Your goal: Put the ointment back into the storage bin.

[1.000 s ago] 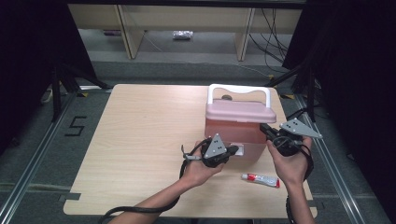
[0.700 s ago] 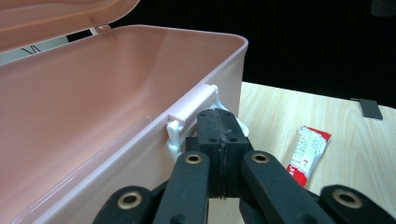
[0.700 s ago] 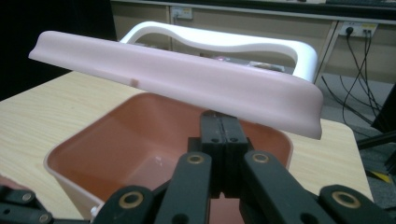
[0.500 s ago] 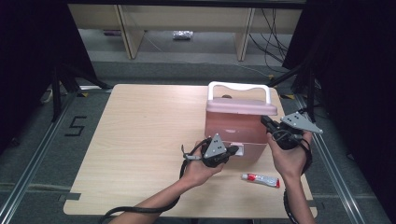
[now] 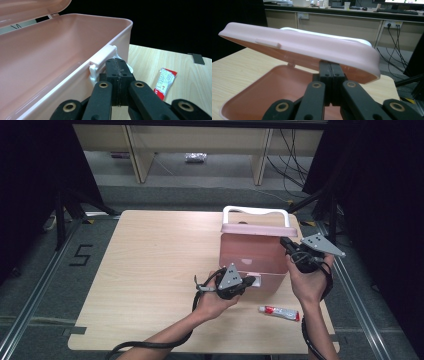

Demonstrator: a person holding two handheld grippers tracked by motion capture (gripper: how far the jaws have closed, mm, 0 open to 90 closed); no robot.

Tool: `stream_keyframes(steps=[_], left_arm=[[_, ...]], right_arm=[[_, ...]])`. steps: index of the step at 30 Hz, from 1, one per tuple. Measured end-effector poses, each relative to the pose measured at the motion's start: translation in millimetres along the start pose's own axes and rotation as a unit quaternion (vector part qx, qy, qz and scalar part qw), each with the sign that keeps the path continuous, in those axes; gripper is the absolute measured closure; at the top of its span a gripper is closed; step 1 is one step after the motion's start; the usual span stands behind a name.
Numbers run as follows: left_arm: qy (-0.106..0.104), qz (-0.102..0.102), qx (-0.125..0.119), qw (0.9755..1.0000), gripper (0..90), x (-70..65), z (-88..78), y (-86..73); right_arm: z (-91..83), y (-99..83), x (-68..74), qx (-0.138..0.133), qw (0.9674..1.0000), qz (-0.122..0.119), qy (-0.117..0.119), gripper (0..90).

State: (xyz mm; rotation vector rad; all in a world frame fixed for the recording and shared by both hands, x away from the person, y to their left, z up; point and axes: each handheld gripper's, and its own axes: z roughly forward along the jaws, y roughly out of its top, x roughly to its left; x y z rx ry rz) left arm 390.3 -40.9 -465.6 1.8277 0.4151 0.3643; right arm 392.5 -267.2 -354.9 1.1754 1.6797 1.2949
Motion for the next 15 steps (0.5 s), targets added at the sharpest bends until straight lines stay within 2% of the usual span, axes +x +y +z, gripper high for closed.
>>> stream_keyframes(steps=[5, 7, 10, 12, 15], left_arm=[[-0.001, -0.001, 0.0, 1.0, 90.0, 0.2, 0.3, 0.1], [0.0, -0.002, -0.002, 1.0, 90.0, 0.0, 0.5, -0.2], [0.0, -0.003, -0.003, 1.0, 90.0, -0.1, 0.6, -0.3], [-0.001, -0.002, -0.003, 1.0, 90.0, 0.0, 0.7, -0.3], [0.0, -0.002, -0.003, 1.0, 90.0, 0.0, 0.8, -0.3]], right_arm=[[4.7, 3.9, -2.8, -0.006, 1.0, -0.008, 0.0, 90.0], [5.6, 5.2, -2.3, -0.001, 1.0, 0.004, -0.003, 90.0], [10.0, 7.0, -6.0, -0.009, 0.9999, -0.004, -0.006, 90.0], [11.3, 8.0, -5.4, -0.008, 0.9999, 0.007, -0.01, 90.0], [14.9, 10.6, -8.4, -0.013, 0.9998, -0.005, -0.017, 90.0]])
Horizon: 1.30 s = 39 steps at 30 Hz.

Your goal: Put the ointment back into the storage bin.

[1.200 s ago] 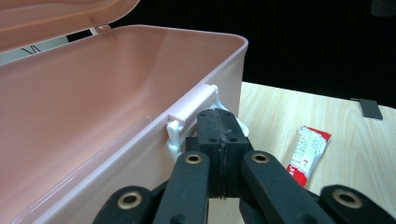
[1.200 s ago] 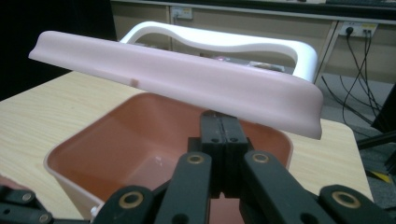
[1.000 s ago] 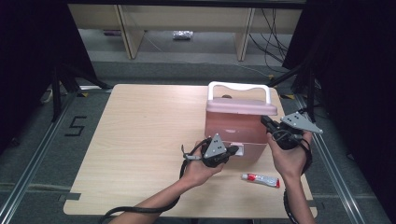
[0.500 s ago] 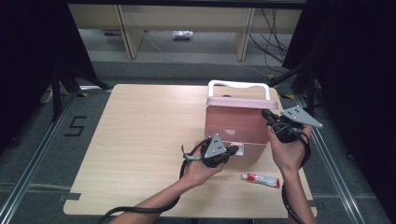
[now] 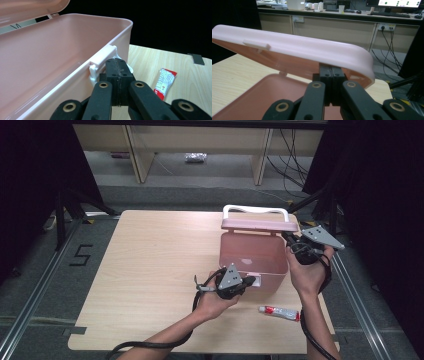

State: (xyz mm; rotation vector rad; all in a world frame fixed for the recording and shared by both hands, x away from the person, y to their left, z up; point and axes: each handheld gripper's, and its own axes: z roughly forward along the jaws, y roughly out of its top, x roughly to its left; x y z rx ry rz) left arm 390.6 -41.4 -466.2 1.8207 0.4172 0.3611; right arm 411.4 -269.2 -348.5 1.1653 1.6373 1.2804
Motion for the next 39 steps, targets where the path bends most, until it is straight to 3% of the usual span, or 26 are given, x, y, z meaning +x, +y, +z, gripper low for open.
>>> stream_keyframes(steps=[10, 15, 19, 21, 22, 39], left_arm=[[0.0, 0.001, 0.0, 1.0, 90.0, -0.2, 0.4, 0.1], [0.0, 0.002, 0.0, 1.0, 90.0, -0.1, 0.4, 0.2], [0.0, 0.002, 0.0, 1.0, 90.0, 0.0, 0.5, 0.4], [0.0, 0.002, 0.001, 1.0, 90.0, 0.0, 0.6, 0.5], [0.0, 0.003, 0.001, 1.0, 90.0, 0.0, 0.6, 0.6], [-0.001, 0.008, 0.003, 1.0, 90.0, 0.3, 0.2, 0.7]], right_arm=[[12.2, 6.8, -3.1, -0.005, 0.9998, 0.007, -0.019, 90.0], [19.8, 8.4, -6.1, -0.008, 0.9997, -0.002, -0.023, 90.0], [24.6, 8.8, -6.2, -0.01, 0.9994, 0.007, -0.032, 90.0], [27.0, 9.8, -8.2, -0.015, 0.9993, -0.002, -0.035, 90.0], [27.4, 10.1, -7.6, -0.012, 0.9993, 0.006, -0.035, 90.0], [47.4, 18.4, -13.5, -0.01, 0.9984, -0.002, -0.055, 90.0]])
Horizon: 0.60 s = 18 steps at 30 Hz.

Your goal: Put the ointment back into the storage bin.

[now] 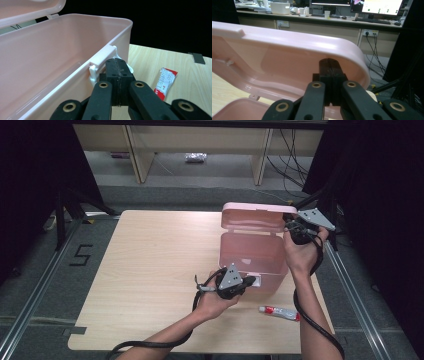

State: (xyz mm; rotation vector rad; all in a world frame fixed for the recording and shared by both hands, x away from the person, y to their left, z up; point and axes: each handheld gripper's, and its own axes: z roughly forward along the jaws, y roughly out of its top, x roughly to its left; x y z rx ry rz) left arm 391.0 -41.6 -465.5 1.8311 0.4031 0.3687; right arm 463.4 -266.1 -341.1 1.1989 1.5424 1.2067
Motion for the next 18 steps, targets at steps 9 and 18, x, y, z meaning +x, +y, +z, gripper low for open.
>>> stream_keyframes(steps=[9, 18], left_arm=[[0.0, 0.001, 0.0, 1.0, 90.0, 0.0, 0.0, 0.0], [0.0, -0.003, -0.004, 1.0, 90.0, -0.4, 0.5, -0.6]], right_arm=[[12.4, 1.3, -1.1, 0.005, 1.0, -0.004, -0.005, 90.0], [22.0, 0.1, -2.9, 0.014, 0.9997, -0.014, -0.012, 90.0]])
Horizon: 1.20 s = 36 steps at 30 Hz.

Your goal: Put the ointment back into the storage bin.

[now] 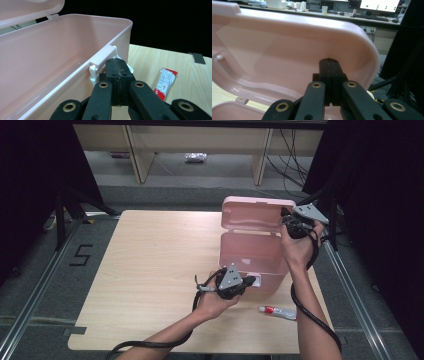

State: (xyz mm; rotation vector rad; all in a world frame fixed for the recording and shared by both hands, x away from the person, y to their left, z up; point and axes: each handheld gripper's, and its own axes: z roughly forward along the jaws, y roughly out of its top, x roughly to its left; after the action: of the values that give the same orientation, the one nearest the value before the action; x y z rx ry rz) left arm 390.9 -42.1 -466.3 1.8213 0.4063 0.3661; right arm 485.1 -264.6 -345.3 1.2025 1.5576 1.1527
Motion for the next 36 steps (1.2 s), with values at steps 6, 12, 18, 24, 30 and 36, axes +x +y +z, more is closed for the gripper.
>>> stream_keyframes(steps=[6, 12, 18, 24, 30, 36], left_arm=[[0.0, 0.001, 0.003, 1.0, 90.0, 0.1, -0.5, 0.2], [0.0, 0.002, 0.002, 1.0, 90.0, 0.2, -0.3, 0.0], [0.003, 0.004, 0.008, 1.0, 90.0, 0.3, -1.4, 0.1], [0.001, 0.002, 0.004, 1.0, 90.0, 0.0, -0.8, 0.1], [0.001, 0.005, 0.007, 1.0, 90.0, 0.4, -1.2, 0.2], [0.0, 0.006, 0.005, 1.0, 90.0, 0.3, -0.9, 0.4]], right_arm=[[6.7, -3.8, 0.2, 0.009, 0.9999, 0.01, -0.005, 90.0], [13.7, -5.4, -1.6, 0.015, 0.9998, 0.009, -0.007, 90.0], [20.4, -9.3, -1.0, 0.022, 0.9997, 0.002, -0.012, 90.0], [25.2, -12.3, 0.1, 0.03, 0.9995, 0.004, -0.013, 90.0], [31.0, -15.3, 0.2, 0.043, 0.999, 0.004, -0.013, 90.0], [36.9, -19.5, 0.6, 0.053, 0.9985, 0.003, -0.016, 90.0]])
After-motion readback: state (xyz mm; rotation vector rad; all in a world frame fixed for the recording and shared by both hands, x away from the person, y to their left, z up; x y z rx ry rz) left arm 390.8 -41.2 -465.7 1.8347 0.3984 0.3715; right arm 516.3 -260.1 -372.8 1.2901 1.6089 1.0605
